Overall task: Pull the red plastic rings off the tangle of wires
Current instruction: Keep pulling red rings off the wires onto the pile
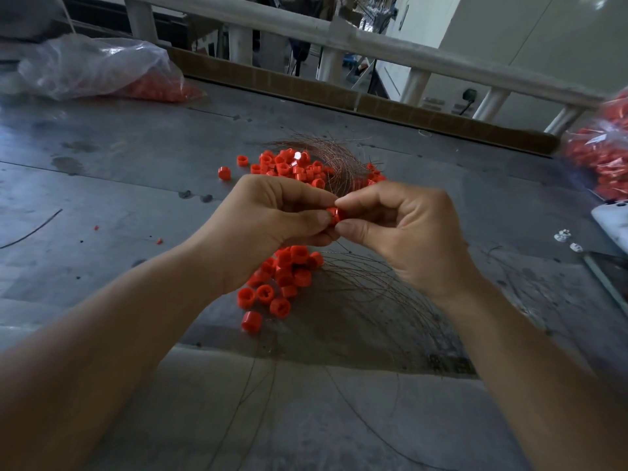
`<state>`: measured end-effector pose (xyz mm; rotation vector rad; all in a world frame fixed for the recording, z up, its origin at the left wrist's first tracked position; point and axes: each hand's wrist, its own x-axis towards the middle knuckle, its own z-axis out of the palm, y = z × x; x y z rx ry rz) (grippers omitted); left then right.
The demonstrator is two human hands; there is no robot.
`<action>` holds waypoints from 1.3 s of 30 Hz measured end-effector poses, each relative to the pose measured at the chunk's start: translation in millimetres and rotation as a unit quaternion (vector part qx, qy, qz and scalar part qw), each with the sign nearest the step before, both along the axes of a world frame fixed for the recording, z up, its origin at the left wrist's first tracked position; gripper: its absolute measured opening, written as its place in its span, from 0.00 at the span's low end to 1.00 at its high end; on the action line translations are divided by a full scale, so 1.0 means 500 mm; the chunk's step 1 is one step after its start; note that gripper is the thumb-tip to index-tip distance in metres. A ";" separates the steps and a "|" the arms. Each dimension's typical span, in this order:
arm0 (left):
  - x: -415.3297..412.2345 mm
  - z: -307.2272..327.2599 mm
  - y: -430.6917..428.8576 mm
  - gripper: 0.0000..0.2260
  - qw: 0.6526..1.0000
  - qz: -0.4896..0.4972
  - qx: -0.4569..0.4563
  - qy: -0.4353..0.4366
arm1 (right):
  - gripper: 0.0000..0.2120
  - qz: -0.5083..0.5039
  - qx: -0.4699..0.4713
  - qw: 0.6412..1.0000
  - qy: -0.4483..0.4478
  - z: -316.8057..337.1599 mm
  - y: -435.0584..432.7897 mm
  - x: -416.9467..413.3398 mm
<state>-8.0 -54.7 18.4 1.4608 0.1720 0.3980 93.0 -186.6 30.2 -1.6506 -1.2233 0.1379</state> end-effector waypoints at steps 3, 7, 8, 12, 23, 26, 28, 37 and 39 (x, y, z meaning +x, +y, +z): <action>-0.002 0.001 -0.004 0.08 1.000 -0.001 0.011 0.001 | 0.13 -0.007 0.005 1.000 -0.013 0.000 -0.001 -0.002; -0.006 0.004 -0.006 0.08 0.999 -0.006 0.035 0.004 | 0.12 -0.010 0.008 0.999 -0.032 0.001 -0.003 -0.003; -0.006 0.004 -0.007 0.08 0.999 -0.007 0.032 0.003 | 0.12 -0.011 0.012 0.999 -0.034 0.002 -0.003 -0.004; -0.008 0.002 -0.011 0.07 0.999 -0.007 0.031 -0.006 | 0.11 -0.021 0.022 0.999 -0.040 0.000 -0.005 -0.005; -0.005 0.000 -0.008 0.09 1.000 -0.024 -0.013 0.013 | 0.14 -0.012 0.018 0.996 -0.088 0.004 -0.008 -0.002; -0.005 -0.001 -0.010 0.09 0.999 -0.029 -0.009 0.013 | 0.12 -0.019 0.025 0.997 -0.075 0.002 -0.006 -0.003; -0.005 -0.001 -0.010 0.09 0.999 -0.033 -0.013 0.014 | 0.11 -0.026 0.030 0.996 -0.075 -0.002 -0.004 -0.005; -0.013 0.009 -0.003 0.09 0.995 -0.093 -0.033 0.013 | 0.11 0.041 0.015 0.999 0.015 0.005 -0.007 0.000; -0.016 0.012 -0.002 0.13 0.993 -0.111 -0.037 0.016 | 0.14 0.072 -0.029 0.997 0.027 0.010 -0.011 0.005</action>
